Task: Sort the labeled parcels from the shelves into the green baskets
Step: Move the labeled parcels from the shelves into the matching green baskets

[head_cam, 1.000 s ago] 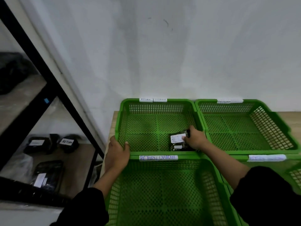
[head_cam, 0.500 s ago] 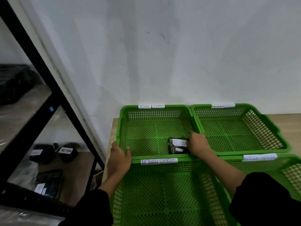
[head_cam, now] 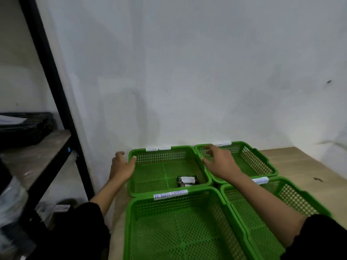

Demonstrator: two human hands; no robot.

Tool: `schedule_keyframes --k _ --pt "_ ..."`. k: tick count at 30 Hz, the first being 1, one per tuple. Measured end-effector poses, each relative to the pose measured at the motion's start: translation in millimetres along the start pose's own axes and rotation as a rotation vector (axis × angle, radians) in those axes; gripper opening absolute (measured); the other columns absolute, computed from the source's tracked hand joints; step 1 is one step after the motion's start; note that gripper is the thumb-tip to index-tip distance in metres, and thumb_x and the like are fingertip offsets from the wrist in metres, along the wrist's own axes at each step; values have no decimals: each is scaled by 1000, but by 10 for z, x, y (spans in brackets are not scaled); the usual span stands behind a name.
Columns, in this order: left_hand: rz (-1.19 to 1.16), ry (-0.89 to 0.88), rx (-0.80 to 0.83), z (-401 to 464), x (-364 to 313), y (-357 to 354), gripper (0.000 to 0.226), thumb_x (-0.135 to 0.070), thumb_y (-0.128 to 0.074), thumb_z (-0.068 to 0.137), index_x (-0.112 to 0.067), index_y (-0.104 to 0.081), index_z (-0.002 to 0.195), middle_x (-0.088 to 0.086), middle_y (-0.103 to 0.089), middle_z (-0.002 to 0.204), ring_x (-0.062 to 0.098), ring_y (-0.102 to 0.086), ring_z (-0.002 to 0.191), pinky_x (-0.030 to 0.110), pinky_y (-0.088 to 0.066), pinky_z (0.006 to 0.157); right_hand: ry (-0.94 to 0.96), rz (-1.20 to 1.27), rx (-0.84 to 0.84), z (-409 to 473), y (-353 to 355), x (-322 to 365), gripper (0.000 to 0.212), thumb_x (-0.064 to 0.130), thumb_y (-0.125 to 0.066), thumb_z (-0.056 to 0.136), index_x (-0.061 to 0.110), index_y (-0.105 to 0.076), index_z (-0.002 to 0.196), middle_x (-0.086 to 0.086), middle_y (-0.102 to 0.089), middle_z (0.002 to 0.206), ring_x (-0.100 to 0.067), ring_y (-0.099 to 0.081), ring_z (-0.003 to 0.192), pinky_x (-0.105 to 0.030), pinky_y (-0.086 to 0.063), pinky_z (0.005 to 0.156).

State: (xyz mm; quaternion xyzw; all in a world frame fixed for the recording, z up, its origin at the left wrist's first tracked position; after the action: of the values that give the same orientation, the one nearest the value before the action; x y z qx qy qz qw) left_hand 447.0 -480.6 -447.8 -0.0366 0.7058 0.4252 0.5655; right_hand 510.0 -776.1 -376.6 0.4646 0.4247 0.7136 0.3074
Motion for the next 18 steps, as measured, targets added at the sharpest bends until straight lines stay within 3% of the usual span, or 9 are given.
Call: schedule_keyframes --k 7,13,18 --pt "-171 -307 -2 -564 -991 908 40 -36 -49 93 -17 -43 128 2 -55 114 22 -51 110 29 -36 86 178 95 -197 -439 939 753 47 35 -59 89 20 -48 132 -4 -61 127 -20 -56 118 -35 -45 98" --pt "-227 -504 19 -1259 -1313 1642 30 -42 -52 90 -31 -46 117 -8 -59 106 18 -59 105 42 -47 96 281 186 -305 -1104 1538 1310 44 36 -59 89 24 -49 130 2 -61 126 -16 -55 118 -33 -44 99" --pt "-307 -548 5 -1892 -1310 2172 39 -49 -55 76 -31 -49 111 -4 -62 102 19 -62 100 44 -49 93 329 234 -339 -1807 1759 1675 43 36 -59 88 23 -50 128 2 -63 123 -14 -56 117 -34 -46 98"
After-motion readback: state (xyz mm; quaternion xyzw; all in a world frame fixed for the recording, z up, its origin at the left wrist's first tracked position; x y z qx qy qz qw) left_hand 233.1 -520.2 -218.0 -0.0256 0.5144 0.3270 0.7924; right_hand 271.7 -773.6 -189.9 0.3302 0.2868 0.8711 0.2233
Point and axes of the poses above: each hand's wrist, its own z-axis towards the middle knuckle, its own y-axis out of the back of the hand, x = y × z, the point moved 5 cm from there along z, towards the middle knuckle
